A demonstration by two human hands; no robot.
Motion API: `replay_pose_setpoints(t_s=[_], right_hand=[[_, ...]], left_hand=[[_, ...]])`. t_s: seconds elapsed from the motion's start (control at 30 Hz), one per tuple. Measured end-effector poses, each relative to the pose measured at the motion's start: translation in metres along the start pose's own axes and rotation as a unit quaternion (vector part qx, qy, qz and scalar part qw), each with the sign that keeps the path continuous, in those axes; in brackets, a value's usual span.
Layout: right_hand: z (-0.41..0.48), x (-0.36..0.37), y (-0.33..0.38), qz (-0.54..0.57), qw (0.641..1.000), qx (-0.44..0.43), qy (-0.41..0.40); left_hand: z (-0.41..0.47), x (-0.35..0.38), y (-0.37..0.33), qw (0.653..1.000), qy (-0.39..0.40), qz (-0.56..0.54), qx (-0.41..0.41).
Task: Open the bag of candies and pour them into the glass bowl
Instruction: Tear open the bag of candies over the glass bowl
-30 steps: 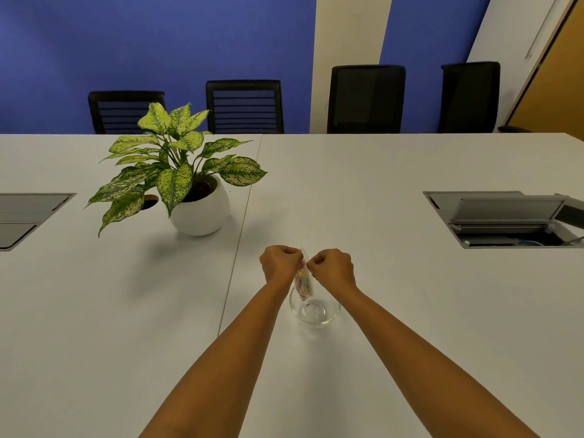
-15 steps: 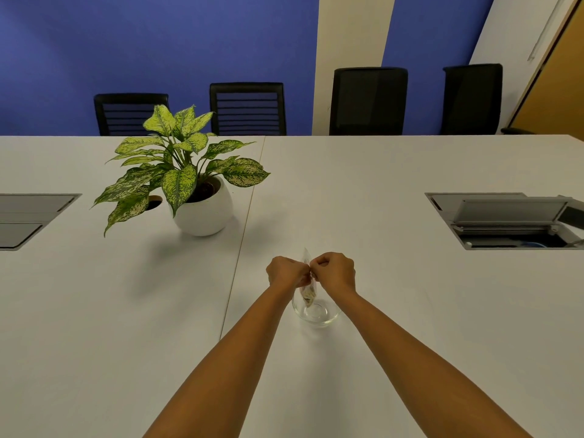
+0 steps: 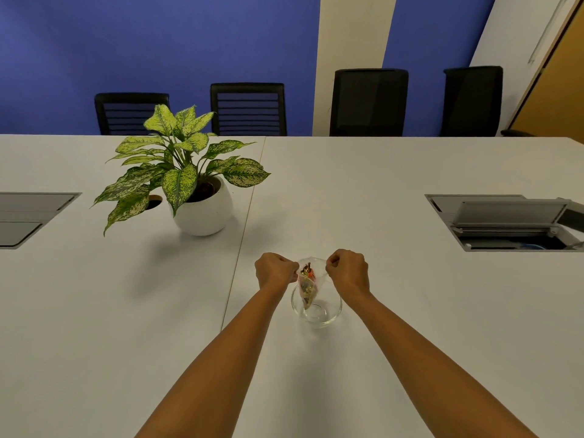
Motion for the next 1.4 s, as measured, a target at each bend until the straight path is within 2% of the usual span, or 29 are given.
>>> replay_pose_setpoints(t_s=[0.27, 0.43, 0.6, 0.8, 1.13, 1.3, 1.4], right_hand=[[-0.003, 0.016, -0.01, 0.083, 0.995, 0.045, 0.035], [-0.008, 0.025, -0.015, 0.081, 0.993, 0.06, 0.064], [-0.007, 0.015, -0.021, 0.089, 0.992, 0.076, 0.055], [-0.004, 0.007, -0.012, 0.083, 0.995, 0.047, 0.031], [-0.009, 0.003, 0.004, 0.074, 0.997, 0.009, -0.01], [-0.012, 0.003, 0.011, 0.094, 0.995, -0.01, -0.013], [-0.015, 0.006, 0.017, 0.095, 0.995, -0.03, -0.007]], left_hand=[[0.0, 0.012, -0.004, 1.0, 0.016, -0.006, 0.009], [-0.001, 0.013, -0.005, 1.0, 0.018, 0.001, 0.016], [0.001, 0.001, -0.014, 0.998, 0.001, 0.043, 0.045], [0.001, -0.004, -0.026, 0.987, -0.009, 0.126, 0.096], [-0.014, 0.009, -0.05, 0.966, -0.016, 0.182, 0.183], [-0.015, 0.03, -0.046, 0.967, 0.036, 0.199, 0.155], [-0.013, 0.031, -0.042, 0.975, 0.038, 0.17, 0.137]])
Point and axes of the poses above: each hand's wrist, its own z-axis towards the middle knuckle, its own x-axis out of the palm, y = z × x, the point moved 10 cm from there along z, towards the middle knuckle, and after that the axes turned 9 degrees about y, right-handed, at the moved point
